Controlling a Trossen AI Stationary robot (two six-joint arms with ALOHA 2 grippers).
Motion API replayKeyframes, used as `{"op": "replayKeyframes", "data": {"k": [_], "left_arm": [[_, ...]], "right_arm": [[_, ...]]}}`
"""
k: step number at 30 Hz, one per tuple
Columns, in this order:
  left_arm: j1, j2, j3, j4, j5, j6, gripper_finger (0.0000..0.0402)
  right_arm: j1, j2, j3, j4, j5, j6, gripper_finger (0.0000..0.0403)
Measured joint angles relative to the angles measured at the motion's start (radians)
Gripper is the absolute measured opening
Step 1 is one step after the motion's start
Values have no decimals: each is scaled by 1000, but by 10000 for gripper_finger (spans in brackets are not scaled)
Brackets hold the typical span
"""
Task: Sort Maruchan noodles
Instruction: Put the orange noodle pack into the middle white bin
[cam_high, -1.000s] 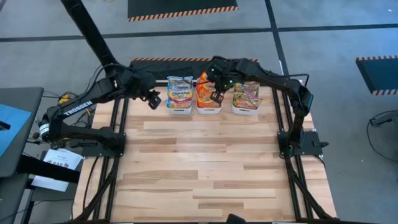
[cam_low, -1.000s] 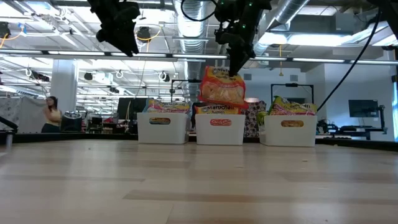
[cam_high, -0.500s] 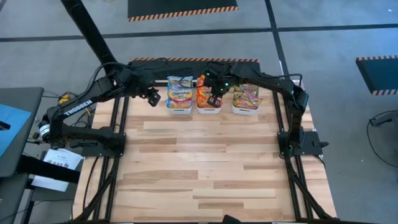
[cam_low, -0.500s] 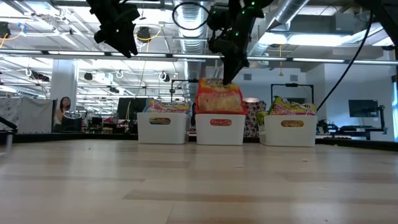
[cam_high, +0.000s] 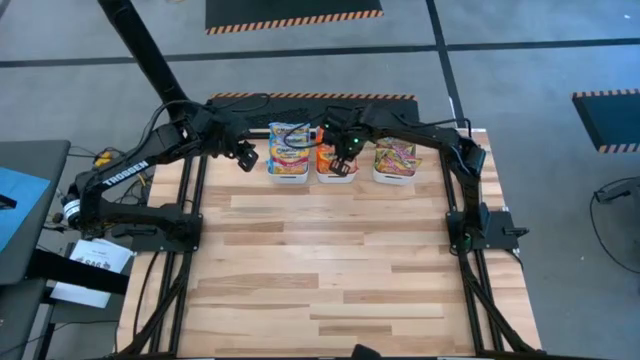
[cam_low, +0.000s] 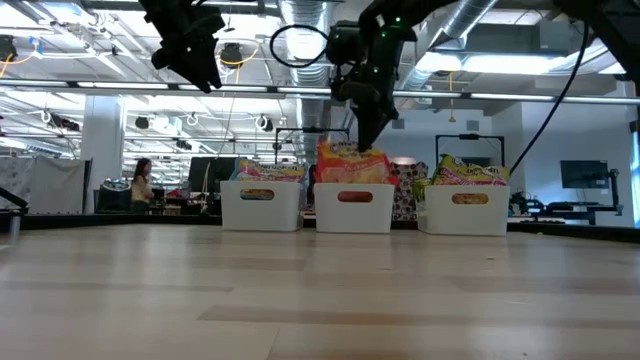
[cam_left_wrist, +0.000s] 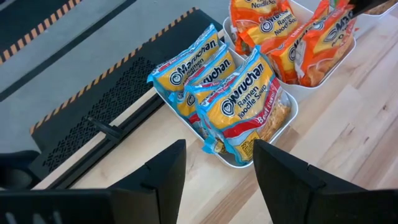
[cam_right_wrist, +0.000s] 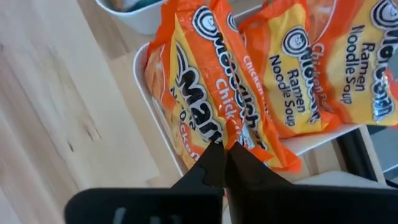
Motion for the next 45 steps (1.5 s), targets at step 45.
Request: {"op": "replayKeyframes", "data": {"k": [45], "left_arm": [[0,0,0,0,0,-27,174]], "right_arm": [[-15,196,164,-166,-232,153,182]]}}
